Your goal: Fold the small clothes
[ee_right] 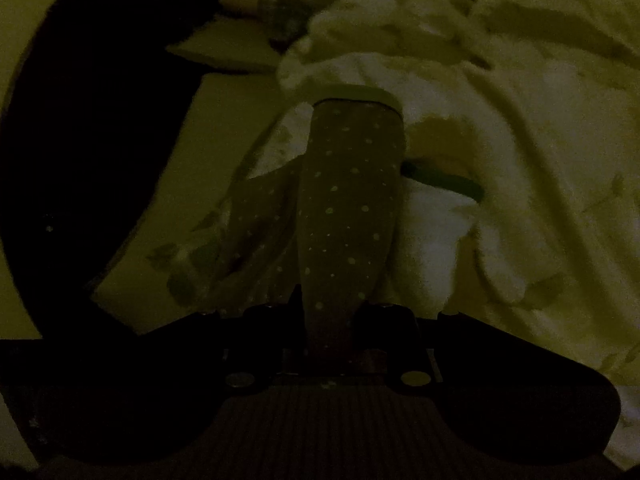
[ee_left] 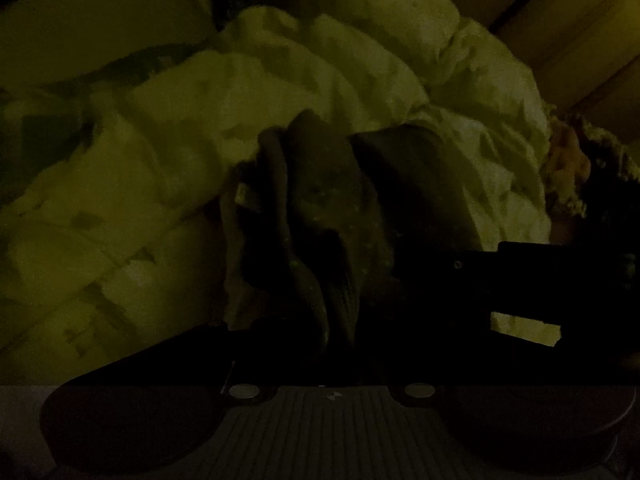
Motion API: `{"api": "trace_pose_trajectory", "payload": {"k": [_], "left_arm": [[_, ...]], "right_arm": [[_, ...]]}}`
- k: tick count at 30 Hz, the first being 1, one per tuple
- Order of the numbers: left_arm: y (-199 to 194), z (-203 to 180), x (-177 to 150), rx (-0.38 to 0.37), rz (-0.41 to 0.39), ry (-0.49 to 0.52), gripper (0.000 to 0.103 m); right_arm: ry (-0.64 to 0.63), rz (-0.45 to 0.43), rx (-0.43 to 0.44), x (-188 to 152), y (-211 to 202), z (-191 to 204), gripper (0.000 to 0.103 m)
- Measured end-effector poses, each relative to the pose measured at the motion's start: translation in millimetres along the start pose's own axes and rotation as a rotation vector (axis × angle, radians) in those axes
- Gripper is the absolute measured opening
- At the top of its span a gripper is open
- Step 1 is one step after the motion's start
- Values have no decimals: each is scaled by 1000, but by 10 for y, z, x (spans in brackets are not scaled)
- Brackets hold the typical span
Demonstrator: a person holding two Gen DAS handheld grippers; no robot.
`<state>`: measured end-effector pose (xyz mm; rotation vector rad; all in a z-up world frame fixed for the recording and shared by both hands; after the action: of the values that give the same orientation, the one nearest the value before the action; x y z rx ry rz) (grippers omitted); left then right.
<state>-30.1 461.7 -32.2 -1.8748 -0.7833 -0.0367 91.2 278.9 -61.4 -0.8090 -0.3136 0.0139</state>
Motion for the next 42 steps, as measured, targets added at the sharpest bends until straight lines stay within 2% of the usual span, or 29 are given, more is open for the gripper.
{"api": "trace_pose_trajectory", "payload": {"k": [8, 23, 26, 28, 29, 30, 34, 36, 38, 39, 40, 42], "left_arm": [[37, 255, -161, -18, 13, -108, 102], [-99, 454, -240, 35, 19, -166, 103], [-169, 517, -273, 93, 18, -184, 103], [-218, 514, -289, 124, 18, -149, 103], [-248, 503, -296, 141, 16, -128, 103], [-274, 496, -299, 159, 19, -117, 103], [-392, 441, -310, 232, 28, -91, 103], [-460, 355, -330, 309, 25, -39, 103], [-511, 264, -360, 434, 40, 32, 103], [-538, 218, -382, 466, 49, 63, 103], [-570, 176, -407, 470, 54, 81, 103], [-653, 72, -448, 435, 65, 90, 103]], "right_arm": [[20, 26, -28, -89, 31, -182, 28], [44, 11, -52, -98, -102, -208, 32], [26, 7, -72, -106, -167, -212, 35], [29, 4, -89, -107, -216, -231, 43], [26, 1, -101, -103, -227, -226, 51], [17, -4, -116, -98, -258, -229, 55], [-5, -7, -173, -94, -377, -255, 60], [-18, -8, -230, -94, -447, -246, 64], [-33, -15, -303, -96, -531, -229, 63], [-46, -16, -344, -98, -579, -206, 64], [-60, -11, -363, -105, -624, -174, 64], [-97, -11, -343, -130, -726, -73, 67]]}}
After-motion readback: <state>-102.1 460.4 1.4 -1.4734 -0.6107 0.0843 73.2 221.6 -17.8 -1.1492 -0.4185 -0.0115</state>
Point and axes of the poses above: each gripper's, at about its wrist camera, not at the fingertips, and y roughly the way its jaws point, z to its left, x to its top, the point moved 2 cm from there along y, roughly the way its jaws point, and after that the axes turned 1 degree about y, right-handed, at the moved point
